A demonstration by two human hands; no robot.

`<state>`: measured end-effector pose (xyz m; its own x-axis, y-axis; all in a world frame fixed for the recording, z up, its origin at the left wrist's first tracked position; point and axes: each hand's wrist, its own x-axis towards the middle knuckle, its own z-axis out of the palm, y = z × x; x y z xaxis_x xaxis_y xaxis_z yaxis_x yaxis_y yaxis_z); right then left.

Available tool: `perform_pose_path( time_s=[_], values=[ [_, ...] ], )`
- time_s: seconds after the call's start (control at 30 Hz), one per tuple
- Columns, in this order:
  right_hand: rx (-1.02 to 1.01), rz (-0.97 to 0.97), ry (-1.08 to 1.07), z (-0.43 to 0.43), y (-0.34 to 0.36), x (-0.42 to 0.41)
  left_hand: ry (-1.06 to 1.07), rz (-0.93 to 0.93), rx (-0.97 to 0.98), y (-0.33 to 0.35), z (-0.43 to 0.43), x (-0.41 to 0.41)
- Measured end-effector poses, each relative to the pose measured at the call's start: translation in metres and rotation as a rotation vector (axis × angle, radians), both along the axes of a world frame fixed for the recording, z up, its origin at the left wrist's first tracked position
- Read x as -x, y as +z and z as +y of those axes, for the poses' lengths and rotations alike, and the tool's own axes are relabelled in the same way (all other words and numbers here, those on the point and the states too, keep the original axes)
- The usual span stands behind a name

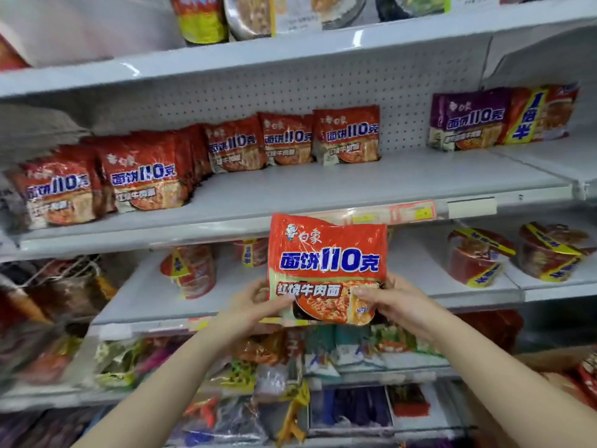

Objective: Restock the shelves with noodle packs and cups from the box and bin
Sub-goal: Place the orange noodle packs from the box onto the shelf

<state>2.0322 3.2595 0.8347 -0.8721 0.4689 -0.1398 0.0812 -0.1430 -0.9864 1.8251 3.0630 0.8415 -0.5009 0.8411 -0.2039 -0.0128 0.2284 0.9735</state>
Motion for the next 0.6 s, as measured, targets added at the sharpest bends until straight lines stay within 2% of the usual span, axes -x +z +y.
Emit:
perform_pose_path(
  time_s=[0.1, 0.27, 0.47, 0.6],
  values=[
    [-0.045, 0.045, -0.037, -0.010, 0.014, 0.038, 0.088, 0.225, -0.039, 0.011, -0.014, 0.023],
    [-0.120, 0.121, -0.025, -0.008, 0.050, 0.089, 0.169, 0.422, -0.198, 0.037, -0.005, 0.069],
    [-0.210, 0.169, -0.052, 0.027, 0.114, 0.158, 0.288, 0.536, -0.320, 0.079, 0.033, 0.131],
    [-0.404, 0.127, -0.038, 0.065, 0.144, 0.208, 0.428, 0.615, -0.304, 0.106, 0.067, 0.175]
  ],
)
